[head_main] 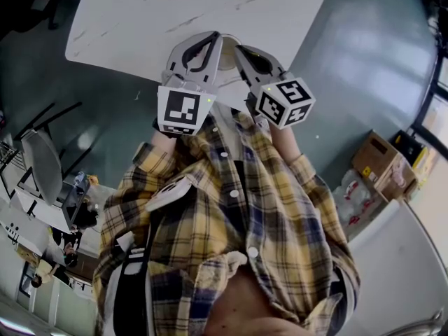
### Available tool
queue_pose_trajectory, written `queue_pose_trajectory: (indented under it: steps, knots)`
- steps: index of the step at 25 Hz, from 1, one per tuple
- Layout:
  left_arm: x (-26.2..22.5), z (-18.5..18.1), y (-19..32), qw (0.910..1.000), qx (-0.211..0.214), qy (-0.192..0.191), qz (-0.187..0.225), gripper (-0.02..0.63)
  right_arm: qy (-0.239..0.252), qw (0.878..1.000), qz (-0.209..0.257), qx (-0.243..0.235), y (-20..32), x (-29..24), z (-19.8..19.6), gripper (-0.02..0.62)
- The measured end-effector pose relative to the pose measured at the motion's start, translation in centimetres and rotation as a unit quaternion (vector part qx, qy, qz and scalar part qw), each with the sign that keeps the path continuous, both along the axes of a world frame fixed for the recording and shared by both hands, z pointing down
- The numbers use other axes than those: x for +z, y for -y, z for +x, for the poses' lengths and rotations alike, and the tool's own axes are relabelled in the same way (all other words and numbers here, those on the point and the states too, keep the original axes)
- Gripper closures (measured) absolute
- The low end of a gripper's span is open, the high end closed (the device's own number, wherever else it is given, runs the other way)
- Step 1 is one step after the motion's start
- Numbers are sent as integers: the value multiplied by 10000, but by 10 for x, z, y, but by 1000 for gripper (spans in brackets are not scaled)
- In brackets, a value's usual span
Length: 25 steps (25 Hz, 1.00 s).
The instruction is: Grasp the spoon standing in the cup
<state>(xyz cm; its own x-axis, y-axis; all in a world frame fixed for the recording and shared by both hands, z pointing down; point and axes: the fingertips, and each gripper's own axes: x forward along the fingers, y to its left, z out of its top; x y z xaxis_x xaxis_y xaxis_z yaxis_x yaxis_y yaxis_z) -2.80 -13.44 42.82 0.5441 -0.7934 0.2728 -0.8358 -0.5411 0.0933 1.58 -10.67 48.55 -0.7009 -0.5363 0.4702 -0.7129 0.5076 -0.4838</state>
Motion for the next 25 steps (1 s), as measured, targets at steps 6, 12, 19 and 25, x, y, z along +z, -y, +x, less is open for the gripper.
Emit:
queue_pose_trajectory:
  steps: [6, 12, 19, 25]
  knots:
    - [-12, 1, 1, 9999, -65, 17, 134, 591, -64, 9997, 212, -129, 1, -15, 0, 564]
    - [-27, -1, 3, 9994, -144, 37, 316, 591, -86, 9989, 445, -154, 3, -33, 5, 565]
    - [-47, 0, 8, 9984, -217, 57, 525, 591, -90, 9969, 746, -252, 8, -58, 11, 564]
    - [-65, -5, 11, 9967, -331, 60, 740, 591, 25, 9922, 1195, -352, 16, -94, 9, 565]
